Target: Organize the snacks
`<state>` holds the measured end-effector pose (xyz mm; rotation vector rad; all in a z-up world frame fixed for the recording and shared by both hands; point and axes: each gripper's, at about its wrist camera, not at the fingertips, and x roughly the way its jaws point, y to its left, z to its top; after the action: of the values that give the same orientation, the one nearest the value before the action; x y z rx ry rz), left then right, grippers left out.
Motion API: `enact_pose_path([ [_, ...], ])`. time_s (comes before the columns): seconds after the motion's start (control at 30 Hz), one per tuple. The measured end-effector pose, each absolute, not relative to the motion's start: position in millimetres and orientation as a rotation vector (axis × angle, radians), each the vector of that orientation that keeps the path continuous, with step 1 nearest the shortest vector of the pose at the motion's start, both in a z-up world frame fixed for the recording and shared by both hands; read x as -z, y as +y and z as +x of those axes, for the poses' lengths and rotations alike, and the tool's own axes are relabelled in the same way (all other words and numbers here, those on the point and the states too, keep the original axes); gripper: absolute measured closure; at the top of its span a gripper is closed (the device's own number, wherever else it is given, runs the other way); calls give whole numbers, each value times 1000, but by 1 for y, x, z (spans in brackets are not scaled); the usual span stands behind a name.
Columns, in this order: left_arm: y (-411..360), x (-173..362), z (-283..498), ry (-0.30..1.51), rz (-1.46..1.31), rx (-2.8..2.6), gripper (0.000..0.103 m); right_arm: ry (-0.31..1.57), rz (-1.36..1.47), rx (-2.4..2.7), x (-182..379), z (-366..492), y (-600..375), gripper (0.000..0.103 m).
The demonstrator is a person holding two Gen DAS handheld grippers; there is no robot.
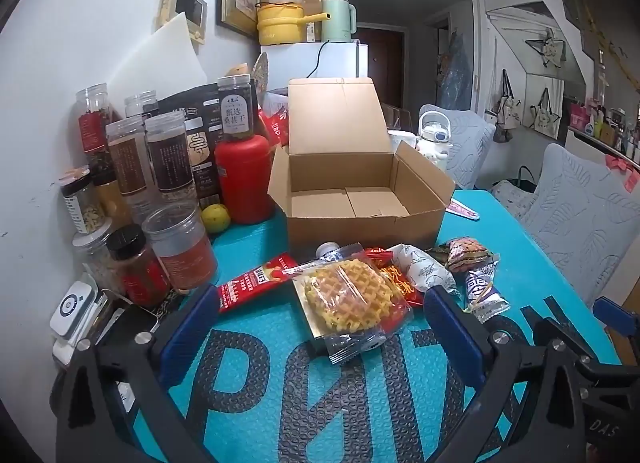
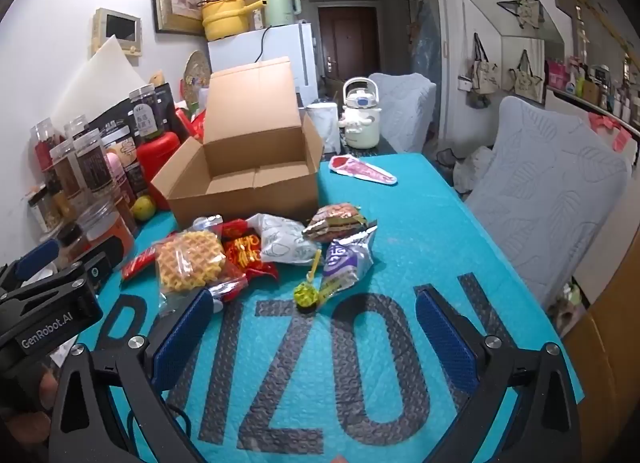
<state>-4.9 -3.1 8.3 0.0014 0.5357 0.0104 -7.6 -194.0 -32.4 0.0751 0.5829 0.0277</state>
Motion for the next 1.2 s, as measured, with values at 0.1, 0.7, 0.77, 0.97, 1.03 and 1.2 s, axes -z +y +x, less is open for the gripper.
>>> enact_pose_path([
  [0.1, 2, -9, -5, 541, -14, -3, 0, 579, 76, -27, 32, -8, -194, 0],
  [0.7, 6, -5, -7, 546, -9, 12, 0, 566, 74, -28, 24, -11, -193, 0],
  [0.77, 5, -5, -7, 547, -7, 12, 0, 566, 74, -30, 24, -11, -194, 0],
  [0.97, 5, -5, -7, 549, -9, 14, 0, 567, 75, -33, 24, -11, -192, 0],
  [1.03, 4, -5, -7, 548, -8, 14, 0, 568, 75, -32, 25, -11, -192, 0],
  [1.2, 4, -4, -7, 548, -7, 19, 0, 565, 75, -34, 25, -11, -192, 0],
])
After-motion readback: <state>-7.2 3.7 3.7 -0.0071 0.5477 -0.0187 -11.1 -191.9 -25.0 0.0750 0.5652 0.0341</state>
